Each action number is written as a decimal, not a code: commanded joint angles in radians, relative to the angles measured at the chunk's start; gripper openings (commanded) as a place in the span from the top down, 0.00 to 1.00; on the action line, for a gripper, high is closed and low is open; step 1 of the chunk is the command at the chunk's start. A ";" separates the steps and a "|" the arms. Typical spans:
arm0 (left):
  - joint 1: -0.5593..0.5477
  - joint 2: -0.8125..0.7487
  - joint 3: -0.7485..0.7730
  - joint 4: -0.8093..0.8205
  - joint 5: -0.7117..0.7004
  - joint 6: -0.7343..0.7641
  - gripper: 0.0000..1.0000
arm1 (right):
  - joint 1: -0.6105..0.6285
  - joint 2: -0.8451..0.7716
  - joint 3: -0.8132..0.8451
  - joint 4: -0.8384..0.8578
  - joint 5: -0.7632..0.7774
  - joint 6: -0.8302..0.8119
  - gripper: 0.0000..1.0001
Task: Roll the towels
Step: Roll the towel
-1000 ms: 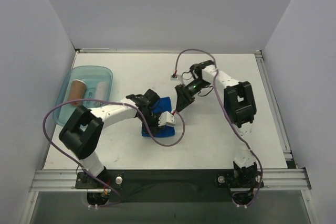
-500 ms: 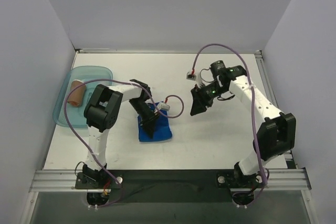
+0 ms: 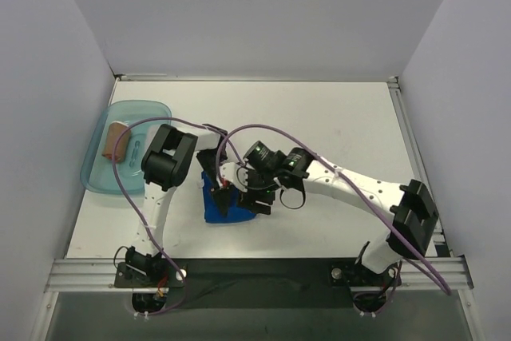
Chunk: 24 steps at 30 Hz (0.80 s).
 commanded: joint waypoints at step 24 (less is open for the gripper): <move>0.068 0.055 0.098 0.021 -0.162 0.083 0.66 | 0.101 0.302 -0.136 0.253 -0.094 -0.124 1.00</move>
